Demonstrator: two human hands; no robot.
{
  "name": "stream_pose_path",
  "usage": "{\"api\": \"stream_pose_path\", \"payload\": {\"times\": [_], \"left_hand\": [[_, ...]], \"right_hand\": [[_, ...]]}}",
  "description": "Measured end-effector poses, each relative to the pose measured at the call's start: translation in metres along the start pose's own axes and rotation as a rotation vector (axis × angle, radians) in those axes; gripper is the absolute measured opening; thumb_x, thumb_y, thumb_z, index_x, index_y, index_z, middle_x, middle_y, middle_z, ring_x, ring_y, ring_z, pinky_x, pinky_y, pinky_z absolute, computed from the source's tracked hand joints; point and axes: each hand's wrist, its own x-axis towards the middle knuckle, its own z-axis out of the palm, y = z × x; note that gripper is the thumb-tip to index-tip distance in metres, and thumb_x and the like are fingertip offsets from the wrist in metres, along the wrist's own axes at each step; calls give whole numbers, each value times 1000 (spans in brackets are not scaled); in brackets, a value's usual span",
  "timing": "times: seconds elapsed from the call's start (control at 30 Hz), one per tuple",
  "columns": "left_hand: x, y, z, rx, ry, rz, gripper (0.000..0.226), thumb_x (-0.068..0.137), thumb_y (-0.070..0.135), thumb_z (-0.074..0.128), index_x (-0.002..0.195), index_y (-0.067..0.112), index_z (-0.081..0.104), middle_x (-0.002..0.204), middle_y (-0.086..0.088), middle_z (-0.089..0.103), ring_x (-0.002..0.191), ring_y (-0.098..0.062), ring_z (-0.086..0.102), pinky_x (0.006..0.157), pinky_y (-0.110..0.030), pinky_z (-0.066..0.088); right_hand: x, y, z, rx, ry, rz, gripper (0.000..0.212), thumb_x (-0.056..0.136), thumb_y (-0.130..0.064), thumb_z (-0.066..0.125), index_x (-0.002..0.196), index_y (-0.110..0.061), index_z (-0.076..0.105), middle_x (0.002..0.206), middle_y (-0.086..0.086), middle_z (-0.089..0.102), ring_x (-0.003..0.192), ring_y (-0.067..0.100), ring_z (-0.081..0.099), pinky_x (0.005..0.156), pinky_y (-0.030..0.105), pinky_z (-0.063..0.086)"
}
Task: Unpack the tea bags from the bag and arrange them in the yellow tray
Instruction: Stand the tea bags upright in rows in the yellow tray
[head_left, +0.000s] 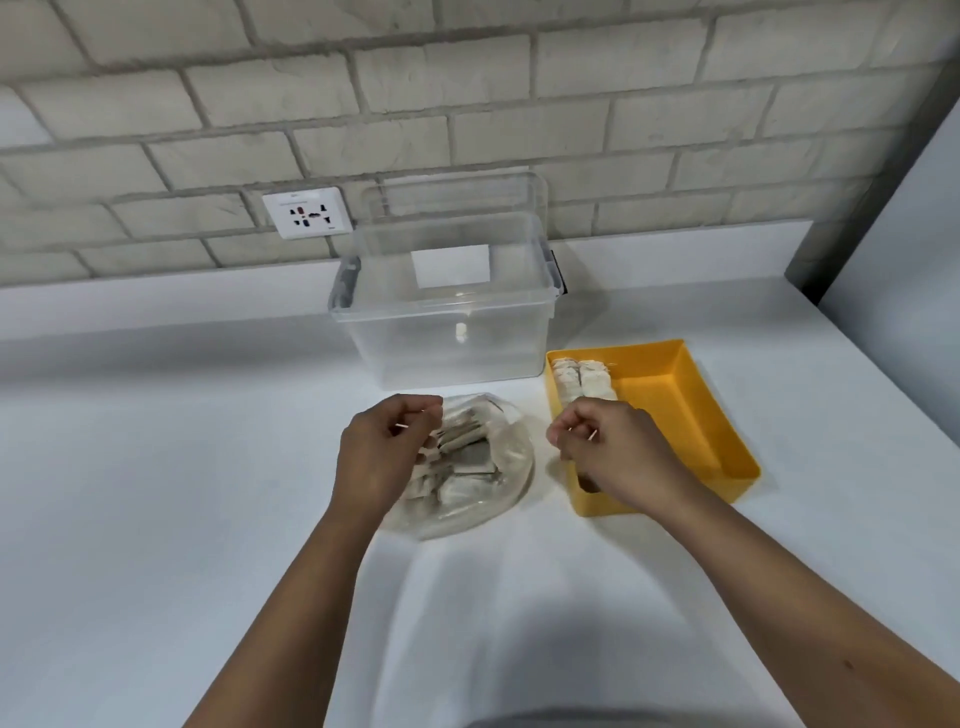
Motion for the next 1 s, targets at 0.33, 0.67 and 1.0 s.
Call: {"api": "stream_pose_path", "payload": {"times": [0.33,0.67,1.0], "left_hand": [[-11,-51,-23,520,56,273,12,90,24,67,95,29,77,93,16,75,81,-5,68,78,-29,52],[-19,-83,-14,899,-142,285,52,80,48,71,129,37,60,128,13,61,123,-15,51,102,-29,19],[-23,-96,-8,852,-88,253,68,72,53,76,134,36,53,130,13,53,126,-15,46,102,-26,15]], "right_hand": [[7,-11,86,-2,-179,-183,13,88,-9,66,98,-14,74,101,-3,69,88,6,60,74,1,38],[16,0,112,-397,-209,-132,47,76,-35,77,119,-22,65,117,-7,54,105,14,58,85,26,46],[8,2,111,-273,-149,-67,34,76,-27,78,106,-24,64,82,-11,54,81,9,55,64,20,41]]}}
